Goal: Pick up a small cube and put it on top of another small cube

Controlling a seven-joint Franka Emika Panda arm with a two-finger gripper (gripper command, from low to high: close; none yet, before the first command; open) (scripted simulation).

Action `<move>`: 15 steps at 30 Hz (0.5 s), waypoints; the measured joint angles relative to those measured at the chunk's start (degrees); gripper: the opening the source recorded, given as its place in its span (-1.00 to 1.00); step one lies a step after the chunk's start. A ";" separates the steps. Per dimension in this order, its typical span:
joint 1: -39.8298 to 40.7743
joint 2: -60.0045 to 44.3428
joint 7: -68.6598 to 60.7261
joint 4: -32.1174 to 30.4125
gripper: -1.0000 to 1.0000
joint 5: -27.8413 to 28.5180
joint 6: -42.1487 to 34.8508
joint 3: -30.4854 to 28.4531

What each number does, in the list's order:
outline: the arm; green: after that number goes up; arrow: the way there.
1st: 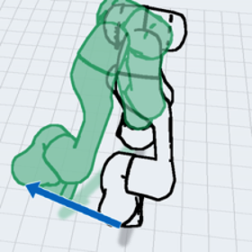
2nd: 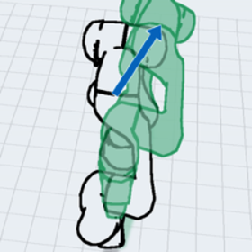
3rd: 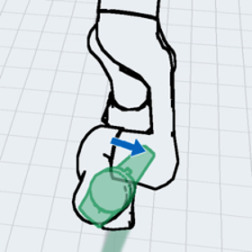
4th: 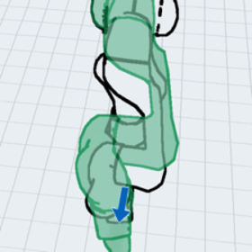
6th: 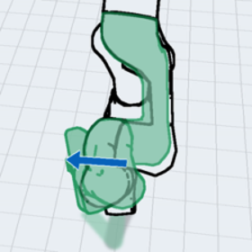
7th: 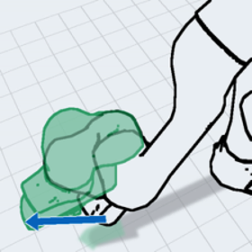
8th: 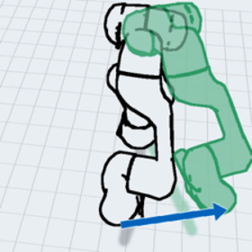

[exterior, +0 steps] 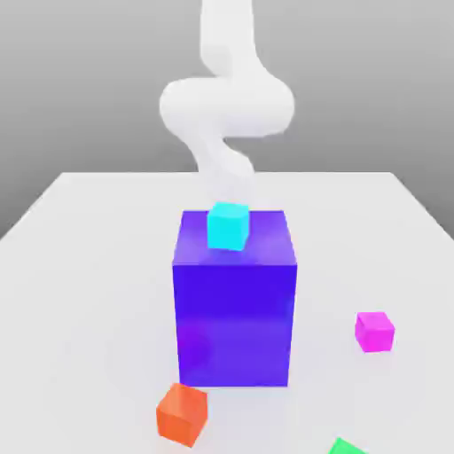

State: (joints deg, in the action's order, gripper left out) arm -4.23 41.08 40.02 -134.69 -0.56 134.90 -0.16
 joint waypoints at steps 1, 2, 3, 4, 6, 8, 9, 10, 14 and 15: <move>-2.04 -2.33 -2.78 -1.36 0.00 -0.25 1.52 -0.08; -4.00 -4.63 -5.53 -2.68 0.00 -0.53 3.00 -0.10; -5.88 -6.89 -8.25 -3.98 0.00 -0.82 4.45 -0.08; -7.67 -9.07 -10.88 -5.24 0.00 -1.11 5.85 0.00; -11.05 -13.30 -16.03 -7.71 0.00 -1.69 8.59 0.29; -14.24 -17.48 -21.10 -10.16 0.00 -2.28 11.26 0.80; -15.77 -19.56 -23.62 -11.38 0.00 -2.53 12.62 1.12; -17.21 -21.63 -26.14 -12.61 0.00 -2.79 13.97 1.55; -22.71 -29.93 -35.73 -17.50 0.00 -3.18 19.38 3.48; -23.82 -32.00 -37.99 -18.72 0.00 -3.09 20.73 4.19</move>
State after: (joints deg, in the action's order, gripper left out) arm -28.05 9.08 2.03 -153.41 -3.65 155.64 4.04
